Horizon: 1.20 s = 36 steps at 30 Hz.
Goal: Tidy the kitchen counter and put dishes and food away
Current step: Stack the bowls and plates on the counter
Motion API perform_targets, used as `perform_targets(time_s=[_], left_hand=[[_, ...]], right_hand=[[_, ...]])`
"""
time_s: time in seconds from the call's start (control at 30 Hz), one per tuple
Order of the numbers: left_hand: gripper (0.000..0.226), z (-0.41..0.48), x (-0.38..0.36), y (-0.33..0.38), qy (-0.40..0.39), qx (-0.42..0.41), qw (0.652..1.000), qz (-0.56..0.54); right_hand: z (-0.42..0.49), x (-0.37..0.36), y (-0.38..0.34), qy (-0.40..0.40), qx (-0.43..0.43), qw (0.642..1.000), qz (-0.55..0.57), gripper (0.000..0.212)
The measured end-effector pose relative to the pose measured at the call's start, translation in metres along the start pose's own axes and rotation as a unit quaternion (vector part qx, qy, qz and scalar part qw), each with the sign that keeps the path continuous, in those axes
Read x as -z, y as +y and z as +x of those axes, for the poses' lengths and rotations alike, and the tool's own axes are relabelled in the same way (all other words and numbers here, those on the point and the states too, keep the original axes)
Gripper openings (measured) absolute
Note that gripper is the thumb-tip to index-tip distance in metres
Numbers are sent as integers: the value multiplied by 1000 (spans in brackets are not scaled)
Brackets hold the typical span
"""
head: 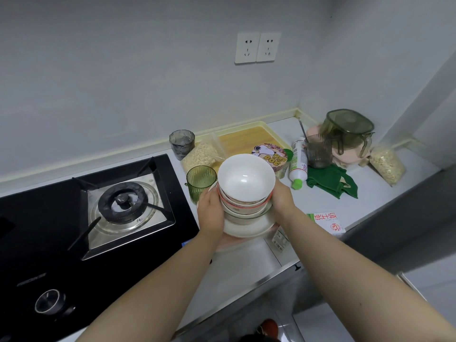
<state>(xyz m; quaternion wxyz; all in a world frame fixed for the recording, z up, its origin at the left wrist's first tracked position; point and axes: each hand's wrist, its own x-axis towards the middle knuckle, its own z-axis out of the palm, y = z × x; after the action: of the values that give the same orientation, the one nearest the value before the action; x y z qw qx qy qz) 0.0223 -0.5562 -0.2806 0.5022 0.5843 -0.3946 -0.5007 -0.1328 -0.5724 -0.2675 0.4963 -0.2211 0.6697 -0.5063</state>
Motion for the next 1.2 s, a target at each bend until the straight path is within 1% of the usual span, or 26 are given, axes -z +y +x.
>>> perform_targets(time_s=[0.07,0.1,0.13,0.2,0.23,0.27,0.37,0.47,0.5,0.53,0.63,0.67,0.77,0.83,0.9,0.97,1.03,1.13,1.2], left_hand=[[38,-2,0,3,3,0,1000,5],[37,-4,1,6,5,1,1000,5],[36,-4,1,8,7,-1,1000,3],[34,-5,2,15,2,-11,1000,4],[32,-6,3,19,0,-16,1000,6],[31,-8,4,24,-3,-19,1000,2],[34,-15,8,39,-5,-35,999,-6],[31,-22,13,50,-4,-39,999,-17],[29,-24,15,53,-1,-35,999,-23],[27,-27,17,56,2,-29,999,-27],[23,-46,26,62,4,-6,999,-47],[23,-51,29,63,5,0,999,-53],[21,-78,35,66,18,5,996,-84],[25,-99,39,69,38,8,996,-86],[25,-117,45,69,59,13,994,-92],[20,-139,54,70,72,17,992,-104],[21,-159,65,69,81,17,990,-111],[22,-189,89,68,107,25,985,-134],[24,-208,112,68,130,21,983,-129]], right_hand=[[-3,0,-4,-7,6,1000,2,63],[-7,0,-7,-9,6,1000,0,63],[-11,0,-10,-9,7,1000,-2,57],[-19,0,-16,-12,16,1000,2,39],[-21,-1,-18,-11,19,1000,9,35],[-25,-1,-21,-11,22,1000,13,37],[-35,0,-28,-10,25,1000,6,48],[-47,4,-35,-14,28,999,4,73],[-51,5,-36,-19,28,999,1,77],[-57,6,-37,-29,29,999,0,73],[-83,9,-42,-61,47,997,-17,39],[-88,10,-43,-67,56,996,-25,35],[-111,20,-42,-85,80,992,-49,32],[-126,26,-39,-97,78,991,-57,30],[-139,29,-34,-107,79,989,-61,29],[-156,30,-29,-125,87,985,-76,33],[-171,28,-23,-139,93,982,-88,38],[-200,20,-15,-165,87,977,-101,31],[-223,9,-9,-179,74,975,-106,28]])
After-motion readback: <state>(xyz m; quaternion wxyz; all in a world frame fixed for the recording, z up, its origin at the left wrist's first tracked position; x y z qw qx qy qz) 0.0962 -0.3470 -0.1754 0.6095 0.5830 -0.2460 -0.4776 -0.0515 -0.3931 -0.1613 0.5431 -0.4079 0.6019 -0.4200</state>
